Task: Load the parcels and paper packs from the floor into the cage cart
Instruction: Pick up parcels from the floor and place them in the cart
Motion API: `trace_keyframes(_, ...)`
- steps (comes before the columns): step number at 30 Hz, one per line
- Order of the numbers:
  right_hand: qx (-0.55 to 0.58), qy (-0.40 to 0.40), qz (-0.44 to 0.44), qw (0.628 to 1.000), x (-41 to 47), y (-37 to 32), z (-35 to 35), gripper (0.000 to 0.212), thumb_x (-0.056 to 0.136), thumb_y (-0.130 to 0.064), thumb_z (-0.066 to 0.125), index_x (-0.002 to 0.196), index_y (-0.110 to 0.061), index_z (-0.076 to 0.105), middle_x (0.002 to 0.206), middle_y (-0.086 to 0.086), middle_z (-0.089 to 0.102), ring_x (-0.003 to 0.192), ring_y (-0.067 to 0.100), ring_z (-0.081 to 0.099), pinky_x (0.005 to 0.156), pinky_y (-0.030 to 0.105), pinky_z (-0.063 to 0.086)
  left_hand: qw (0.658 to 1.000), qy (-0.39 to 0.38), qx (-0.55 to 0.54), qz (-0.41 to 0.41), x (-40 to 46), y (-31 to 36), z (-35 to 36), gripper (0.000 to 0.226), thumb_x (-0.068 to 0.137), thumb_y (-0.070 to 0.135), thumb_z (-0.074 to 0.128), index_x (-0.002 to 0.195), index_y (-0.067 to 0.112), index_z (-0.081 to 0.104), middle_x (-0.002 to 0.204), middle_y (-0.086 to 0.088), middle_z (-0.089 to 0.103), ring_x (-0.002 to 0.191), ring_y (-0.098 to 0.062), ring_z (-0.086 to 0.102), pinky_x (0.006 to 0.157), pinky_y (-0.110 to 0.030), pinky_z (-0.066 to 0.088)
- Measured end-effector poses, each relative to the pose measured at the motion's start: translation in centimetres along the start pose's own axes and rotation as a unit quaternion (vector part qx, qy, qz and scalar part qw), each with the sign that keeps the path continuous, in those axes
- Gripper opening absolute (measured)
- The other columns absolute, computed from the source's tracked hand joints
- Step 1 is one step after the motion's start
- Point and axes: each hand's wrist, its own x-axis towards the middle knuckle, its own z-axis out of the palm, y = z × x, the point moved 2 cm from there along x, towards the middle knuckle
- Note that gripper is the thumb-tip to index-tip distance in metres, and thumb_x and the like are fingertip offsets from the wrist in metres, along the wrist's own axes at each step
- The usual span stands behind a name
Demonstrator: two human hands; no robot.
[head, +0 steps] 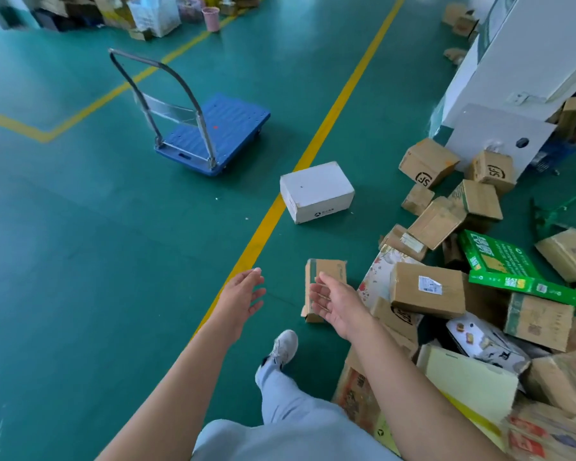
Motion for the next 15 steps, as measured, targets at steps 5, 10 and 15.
trace_keyframes(5,0.034,0.024,0.006,0.999,8.6,-8.8,3.7,0.017,0.103,-0.032,0.06,0.107,-0.016,0.067,0.097,0.003,0.071,0.087,0.018,0.067,0.082,0.035,0.055,0.998,-0.019,0.056,-0.002,9.4,8.8,1.5,0.029,0.102,0.04,0.061,0.124,0.022,0.064,0.129,0.003,0.066,0.118,-0.018,0.064,0.097,-0.034,0.052)
trace_keyframes(10,0.039,0.047,-0.009,0.998,13.8,-17.5,6.5,0.016,0.103,-0.029,0.06,0.103,-0.015,0.067,0.098,0.004,0.07,0.09,0.02,0.066,0.091,0.038,0.056,0.998,-0.024,0.063,-0.002,18.3,17.3,3.9,0.026,0.102,0.039,0.061,0.121,0.021,0.064,0.127,0.002,0.066,0.115,-0.018,0.064,0.089,-0.032,0.053)
trace_keyframes(15,0.035,0.081,-0.006,0.996,20.2,-24.2,7.4,0.016,0.104,-0.029,0.059,0.103,-0.015,0.066,0.102,0.005,0.069,0.093,0.02,0.066,0.097,0.041,0.055,0.995,-0.058,0.073,-0.025,26.9,23.0,7.4,0.028,0.102,0.04,0.061,0.123,0.021,0.064,0.125,0.003,0.067,0.115,-0.017,0.064,0.093,-0.033,0.053)
